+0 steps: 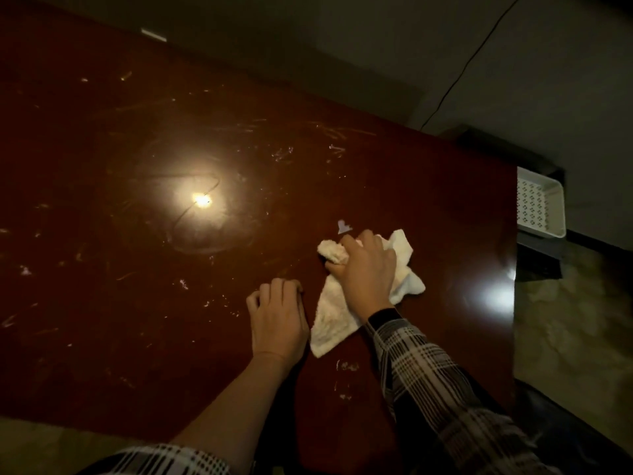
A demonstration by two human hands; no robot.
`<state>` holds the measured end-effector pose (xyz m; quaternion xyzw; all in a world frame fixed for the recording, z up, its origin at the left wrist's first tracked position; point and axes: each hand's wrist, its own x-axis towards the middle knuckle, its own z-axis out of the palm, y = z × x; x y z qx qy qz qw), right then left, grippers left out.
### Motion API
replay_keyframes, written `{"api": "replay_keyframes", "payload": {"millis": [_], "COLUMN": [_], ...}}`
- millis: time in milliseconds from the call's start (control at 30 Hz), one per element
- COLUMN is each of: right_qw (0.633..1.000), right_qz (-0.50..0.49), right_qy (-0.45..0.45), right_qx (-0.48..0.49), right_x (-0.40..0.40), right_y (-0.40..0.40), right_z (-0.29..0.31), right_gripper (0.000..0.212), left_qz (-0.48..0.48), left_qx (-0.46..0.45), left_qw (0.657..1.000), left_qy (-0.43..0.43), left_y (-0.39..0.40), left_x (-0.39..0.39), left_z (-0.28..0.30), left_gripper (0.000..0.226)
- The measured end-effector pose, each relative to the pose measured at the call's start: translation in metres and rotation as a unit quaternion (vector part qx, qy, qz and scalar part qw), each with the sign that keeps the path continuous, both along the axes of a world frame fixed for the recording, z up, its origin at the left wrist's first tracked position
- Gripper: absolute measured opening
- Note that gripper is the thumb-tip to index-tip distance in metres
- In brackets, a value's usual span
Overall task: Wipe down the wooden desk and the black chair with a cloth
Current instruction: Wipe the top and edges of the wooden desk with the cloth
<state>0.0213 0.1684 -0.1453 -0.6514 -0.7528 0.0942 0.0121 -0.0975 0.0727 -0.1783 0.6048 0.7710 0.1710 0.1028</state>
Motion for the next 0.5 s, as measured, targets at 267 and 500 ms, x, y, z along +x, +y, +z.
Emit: {"api": "replay_keyframes", "payload": {"millis": [267, 500], "right_qw": [0.998, 0.998], "right_qz": [-0.053, -0.05], "right_qy": [-0.008, -0.031], "right_qx": [-0.016, -0.027], "right_x": [-0.026, -0.014], "right_y": [0.073, 0.002], "right_z": [0.008, 0.008], "right_gripper": [0.034, 0.049], "left_qz": [0.007, 0.055], "left_qx": [-0.088, -0.038], "left_qw": [0.996, 0.995], "left_qy": [-0.023, -0.077], "left_y": [0.019, 0.071], "left_x": [-0.005, -0.027], "left_z": [0.013, 0.035], "left_gripper": [0.013, 0.01]}}
